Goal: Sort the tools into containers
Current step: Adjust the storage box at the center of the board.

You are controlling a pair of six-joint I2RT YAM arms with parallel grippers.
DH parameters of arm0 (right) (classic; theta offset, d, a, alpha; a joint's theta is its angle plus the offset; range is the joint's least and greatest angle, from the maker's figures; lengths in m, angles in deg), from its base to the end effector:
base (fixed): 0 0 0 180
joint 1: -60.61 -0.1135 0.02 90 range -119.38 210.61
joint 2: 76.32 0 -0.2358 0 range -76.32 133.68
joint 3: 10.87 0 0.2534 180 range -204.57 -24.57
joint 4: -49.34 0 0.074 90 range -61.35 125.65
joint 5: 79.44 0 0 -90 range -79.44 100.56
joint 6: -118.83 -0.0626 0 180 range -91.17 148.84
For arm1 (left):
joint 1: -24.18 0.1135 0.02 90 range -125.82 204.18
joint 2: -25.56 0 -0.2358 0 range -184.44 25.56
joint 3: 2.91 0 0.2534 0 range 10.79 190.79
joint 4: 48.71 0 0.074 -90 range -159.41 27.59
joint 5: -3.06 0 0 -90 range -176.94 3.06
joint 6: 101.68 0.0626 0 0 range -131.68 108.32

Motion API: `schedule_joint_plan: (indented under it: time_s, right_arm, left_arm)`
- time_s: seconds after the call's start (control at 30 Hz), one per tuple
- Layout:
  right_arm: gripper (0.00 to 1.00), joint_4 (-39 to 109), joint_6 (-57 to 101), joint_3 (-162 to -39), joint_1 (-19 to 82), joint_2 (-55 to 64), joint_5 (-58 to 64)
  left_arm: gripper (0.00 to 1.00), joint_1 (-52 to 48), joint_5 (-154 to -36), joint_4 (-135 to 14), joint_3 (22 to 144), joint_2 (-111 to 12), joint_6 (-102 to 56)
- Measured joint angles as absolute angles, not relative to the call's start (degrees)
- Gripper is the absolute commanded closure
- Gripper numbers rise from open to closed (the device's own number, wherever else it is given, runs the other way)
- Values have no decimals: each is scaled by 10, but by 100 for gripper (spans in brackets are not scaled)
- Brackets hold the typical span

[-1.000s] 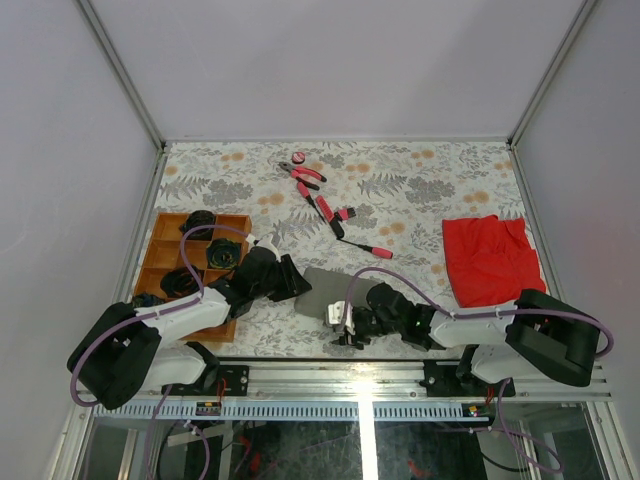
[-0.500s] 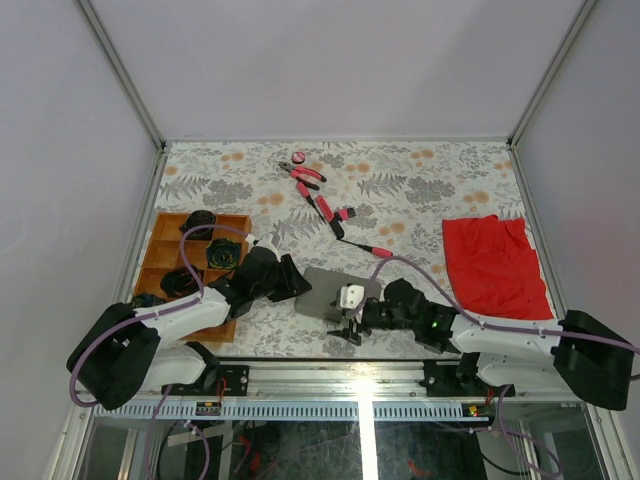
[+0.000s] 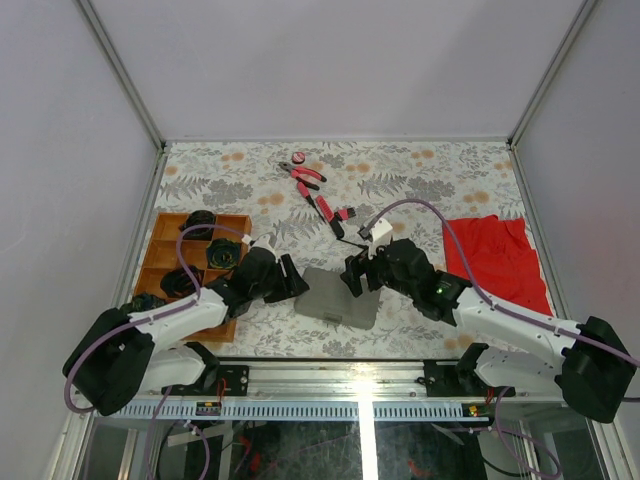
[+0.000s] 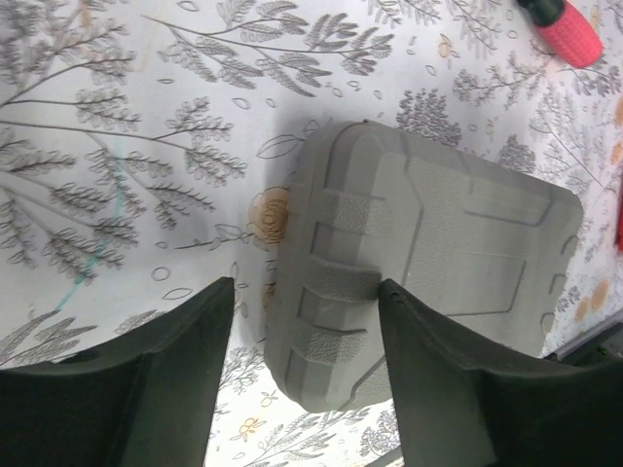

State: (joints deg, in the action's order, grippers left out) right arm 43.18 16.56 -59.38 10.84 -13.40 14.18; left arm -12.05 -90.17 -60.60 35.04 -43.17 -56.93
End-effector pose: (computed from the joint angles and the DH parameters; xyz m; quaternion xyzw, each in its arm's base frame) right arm 0.1876 0.2157 0.2124 -0.2471 0.7838 0.2711 0.5012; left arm 0.2016 -0.1521 0.1110 -0.0607 0.9136 -0.2814 0.2872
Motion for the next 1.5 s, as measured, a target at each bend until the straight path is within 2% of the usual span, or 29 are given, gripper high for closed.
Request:
schedule_joint_plan:
  time_s: [0.13, 0.27, 0.63, 0.9, 1.2, 1.5]
  right_arm:
    - [13, 397, 149, -604, 113, -125, 139]
    - [13, 369, 144, -617, 123, -113, 135]
    - [12, 343, 126, -646, 184, -65, 139]
    - [14, 335, 122, -669, 233, 1, 86]
    - [15, 332, 142, -684, 246, 57, 33]
    - [18, 332, 158, -681, 248, 72, -18]
  left_arm:
    - [29, -121, -880, -647, 351, -408, -565]
    - [26, -121, -858, -697, 352, -379, -561]
    - [24, -131, -816, -808, 356, -289, -566]
    - [24, -248, -778, -861, 358, -235, -634]
    - [24, -356, -754, -841, 355, -282, -712]
    - [23, -370, -749, -785, 330, -328, -743]
